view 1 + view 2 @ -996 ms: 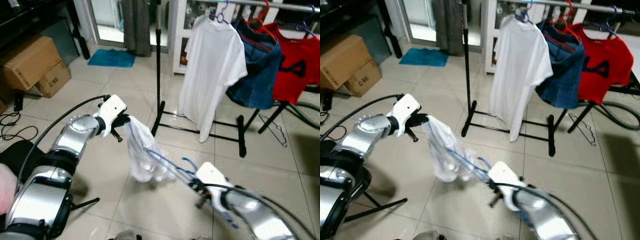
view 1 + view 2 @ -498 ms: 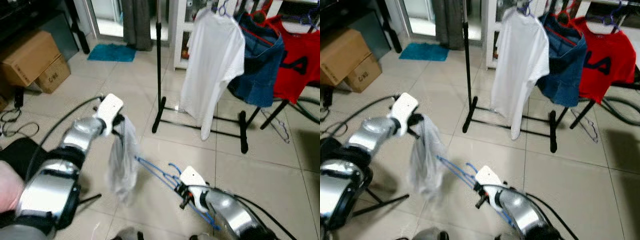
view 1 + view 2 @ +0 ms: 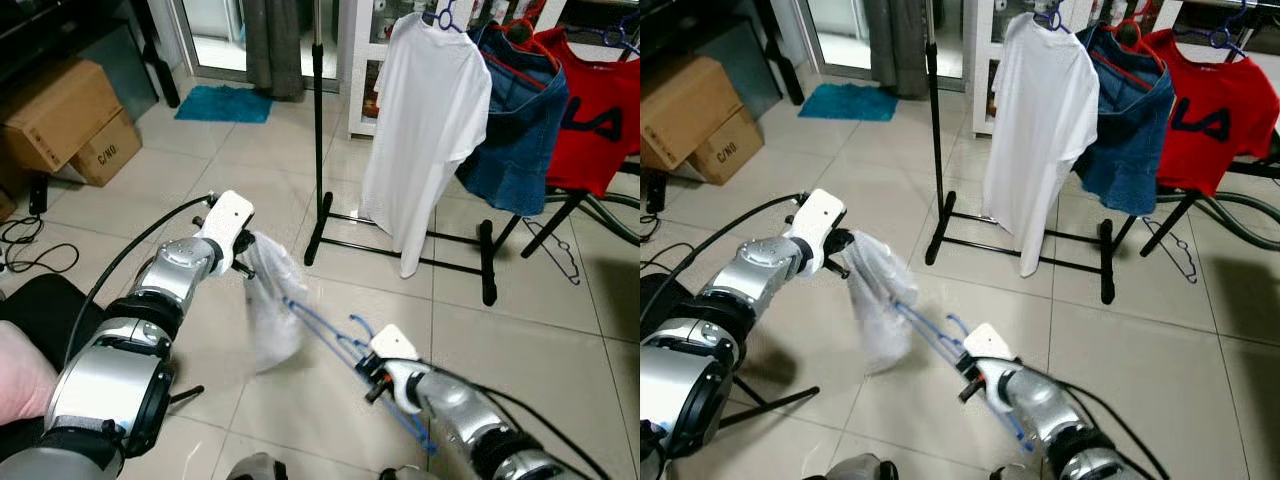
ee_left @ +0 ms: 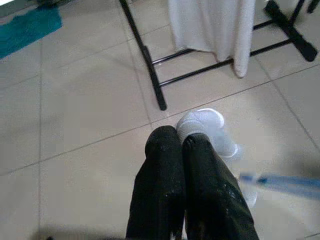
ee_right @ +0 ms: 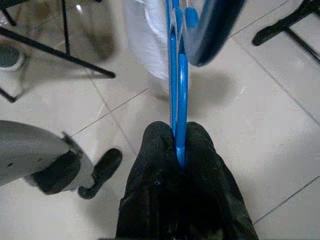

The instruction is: Hang hanger

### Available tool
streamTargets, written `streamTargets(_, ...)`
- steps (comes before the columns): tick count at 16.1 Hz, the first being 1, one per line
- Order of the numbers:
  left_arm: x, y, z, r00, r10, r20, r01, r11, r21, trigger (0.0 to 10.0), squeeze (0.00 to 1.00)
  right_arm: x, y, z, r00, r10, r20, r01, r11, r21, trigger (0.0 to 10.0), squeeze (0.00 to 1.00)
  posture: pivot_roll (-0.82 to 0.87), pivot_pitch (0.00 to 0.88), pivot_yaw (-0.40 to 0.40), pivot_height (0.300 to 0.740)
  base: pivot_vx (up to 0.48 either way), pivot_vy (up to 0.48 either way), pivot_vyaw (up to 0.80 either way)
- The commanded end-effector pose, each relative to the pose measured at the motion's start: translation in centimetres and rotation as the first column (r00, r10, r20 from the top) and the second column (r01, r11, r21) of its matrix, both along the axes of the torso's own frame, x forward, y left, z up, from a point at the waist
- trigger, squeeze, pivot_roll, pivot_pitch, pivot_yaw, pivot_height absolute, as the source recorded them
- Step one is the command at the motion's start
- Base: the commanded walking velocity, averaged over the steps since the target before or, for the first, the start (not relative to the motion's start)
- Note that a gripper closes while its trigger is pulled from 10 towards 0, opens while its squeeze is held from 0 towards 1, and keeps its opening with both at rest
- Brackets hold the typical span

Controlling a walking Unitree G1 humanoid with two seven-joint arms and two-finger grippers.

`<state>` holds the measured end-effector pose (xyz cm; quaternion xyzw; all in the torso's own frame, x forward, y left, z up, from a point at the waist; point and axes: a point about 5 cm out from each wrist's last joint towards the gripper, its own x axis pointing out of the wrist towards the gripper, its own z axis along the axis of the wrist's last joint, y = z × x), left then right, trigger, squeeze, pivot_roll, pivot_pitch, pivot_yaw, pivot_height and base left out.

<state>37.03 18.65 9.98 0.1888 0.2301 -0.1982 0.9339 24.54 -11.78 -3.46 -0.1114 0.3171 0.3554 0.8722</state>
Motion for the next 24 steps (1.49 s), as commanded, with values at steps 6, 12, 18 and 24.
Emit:
streamTargets(6,0.6,-0.9,0.9,1.000,-0.014,0.024,0.014,1.000,-0.025,0.0,0.00,1.0,2.1,1.1,0.997,-0.017,0.076,0.008,0.993,0.116,10.0,0.00,0.04,0.082,0.064,0.740,0.000,0.000,0.00)
streamTargets(12,0.8,-1.2,1.2,0.999,0.038,0.008,-0.037,0.993,-0.109,0.0,0.00,0.9,2.2,1.5,0.995,0.004,0.098,-0.021,0.985,0.170,10.0,0.00,0.04,0.086,0.071,0.740,0.000,0.000,0.00)
streamTargets(18,1.4,-3.1,2.2,0.998,0.068,-0.006,-0.068,0.968,-0.242,0.0,0.00,0.5,2.9,1.2,0.996,0.045,0.078,-0.057,0.986,0.159,10.0,0.00,0.05,0.092,0.073,0.740,0.000,0.000,0.00)
streamTargets(24,1.7,-5.3,5.1,0.996,0.087,-0.030,-0.092,0.902,-0.422,0.0,0.00,0.7,1.3,0.5,0.999,-0.040,0.034,0.037,0.997,0.073,10.0,0.00,0.05,0.099,0.081,0.740,0.000,0.000,0.00)
